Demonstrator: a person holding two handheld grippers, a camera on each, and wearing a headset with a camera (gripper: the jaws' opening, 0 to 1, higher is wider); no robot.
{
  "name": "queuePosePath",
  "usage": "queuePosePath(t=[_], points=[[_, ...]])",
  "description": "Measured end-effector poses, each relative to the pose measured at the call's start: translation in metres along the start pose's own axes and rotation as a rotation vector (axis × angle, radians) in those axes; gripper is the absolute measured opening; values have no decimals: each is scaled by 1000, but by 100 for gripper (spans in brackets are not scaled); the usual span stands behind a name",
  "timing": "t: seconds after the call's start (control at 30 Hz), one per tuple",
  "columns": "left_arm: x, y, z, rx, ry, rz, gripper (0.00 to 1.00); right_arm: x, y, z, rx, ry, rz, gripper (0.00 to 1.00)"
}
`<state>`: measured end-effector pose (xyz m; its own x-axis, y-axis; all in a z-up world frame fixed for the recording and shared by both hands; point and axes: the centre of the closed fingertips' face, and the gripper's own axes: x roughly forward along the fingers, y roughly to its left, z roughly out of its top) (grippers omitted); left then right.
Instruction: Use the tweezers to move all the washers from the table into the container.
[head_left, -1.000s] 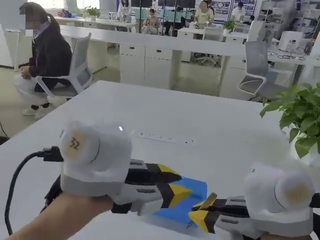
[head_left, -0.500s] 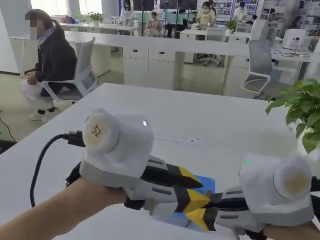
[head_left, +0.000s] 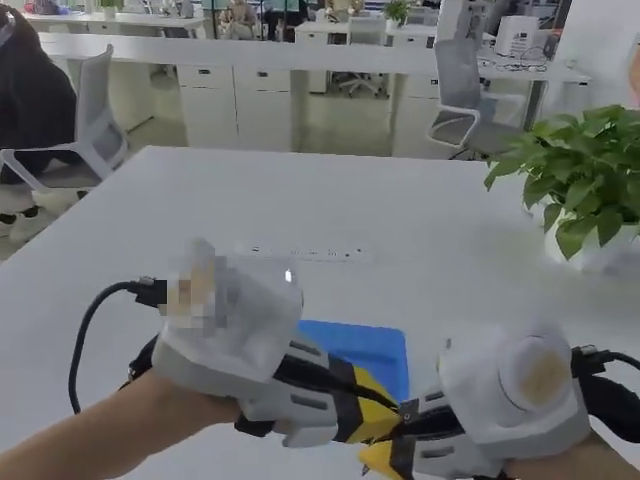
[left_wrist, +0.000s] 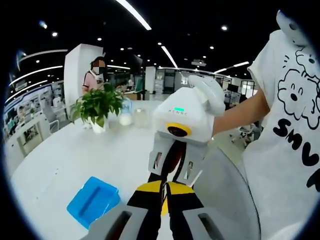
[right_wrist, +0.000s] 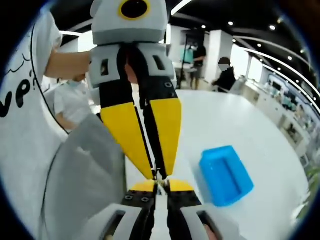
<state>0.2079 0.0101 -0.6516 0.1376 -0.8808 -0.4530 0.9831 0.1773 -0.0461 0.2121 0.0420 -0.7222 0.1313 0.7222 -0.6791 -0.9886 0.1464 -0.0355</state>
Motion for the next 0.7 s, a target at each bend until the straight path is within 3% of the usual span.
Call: queuePosePath(t=[0.13, 0.27, 0.43, 0.57, 0.7], points=[[-2, 12, -20, 78, 53, 59, 0, 8, -6, -18, -7, 42, -10, 5], [-1, 19, -40, 60, 80, 71, 0, 16, -17, -29, -19, 76, -35, 6], [10, 39, -69, 97, 135, 109, 0, 37, -35, -48, -57, 151, -67, 6], [22, 52, -105, 91, 219, 128, 0, 61, -46, -69, -1, 182, -73, 7], [30, 60, -128, 36, 249, 139, 0, 81, -47, -84, 36, 209, -66, 8]])
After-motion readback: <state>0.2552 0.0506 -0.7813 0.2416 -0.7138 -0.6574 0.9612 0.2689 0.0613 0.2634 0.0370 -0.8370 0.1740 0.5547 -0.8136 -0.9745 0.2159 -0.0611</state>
